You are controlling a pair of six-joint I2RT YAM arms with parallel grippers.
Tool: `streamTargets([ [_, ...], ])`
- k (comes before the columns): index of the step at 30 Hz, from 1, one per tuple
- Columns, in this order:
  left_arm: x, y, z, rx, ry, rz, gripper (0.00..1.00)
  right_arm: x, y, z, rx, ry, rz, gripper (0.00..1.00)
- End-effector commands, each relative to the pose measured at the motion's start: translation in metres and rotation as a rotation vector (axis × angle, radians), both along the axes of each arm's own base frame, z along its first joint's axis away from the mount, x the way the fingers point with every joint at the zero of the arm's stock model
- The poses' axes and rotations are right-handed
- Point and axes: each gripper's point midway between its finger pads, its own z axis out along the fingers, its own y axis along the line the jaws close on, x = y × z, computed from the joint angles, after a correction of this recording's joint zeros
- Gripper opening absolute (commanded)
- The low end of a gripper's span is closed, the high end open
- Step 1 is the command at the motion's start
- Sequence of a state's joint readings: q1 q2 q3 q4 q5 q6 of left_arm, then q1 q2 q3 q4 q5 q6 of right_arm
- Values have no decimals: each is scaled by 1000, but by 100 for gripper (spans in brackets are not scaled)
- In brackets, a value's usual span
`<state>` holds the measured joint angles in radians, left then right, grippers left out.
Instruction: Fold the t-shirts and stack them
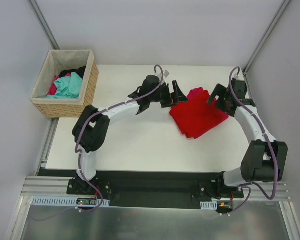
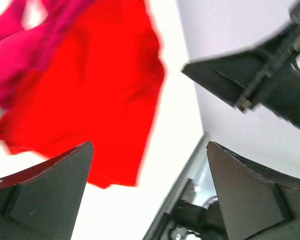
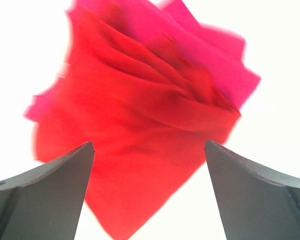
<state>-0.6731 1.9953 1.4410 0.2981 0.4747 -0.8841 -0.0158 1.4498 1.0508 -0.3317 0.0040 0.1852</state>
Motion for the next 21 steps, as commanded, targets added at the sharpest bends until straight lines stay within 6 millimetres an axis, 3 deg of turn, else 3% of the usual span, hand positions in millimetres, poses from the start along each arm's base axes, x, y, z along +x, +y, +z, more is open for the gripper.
streamTargets([
  [1,-33,-9,97,-133,-142,-82,97,17,16,77,-48,-143,92,96],
  [3,-49,-17,100,-135,-134,-100,98,25,25,92,-16,-175,121,96],
  [7,-76,-34,91,-148,-86,-135,98,41,29,95,1,-175,122,97],
  [13,-106,-66,74,-164,-31,-203,97,72,35,68,31,-136,132,97],
  [17,-110,-80,63,-158,-7,-236,97,87,49,46,100,-95,155,97],
  [21,-105,-82,50,-124,-11,-225,97,92,59,26,112,-52,175,97],
])
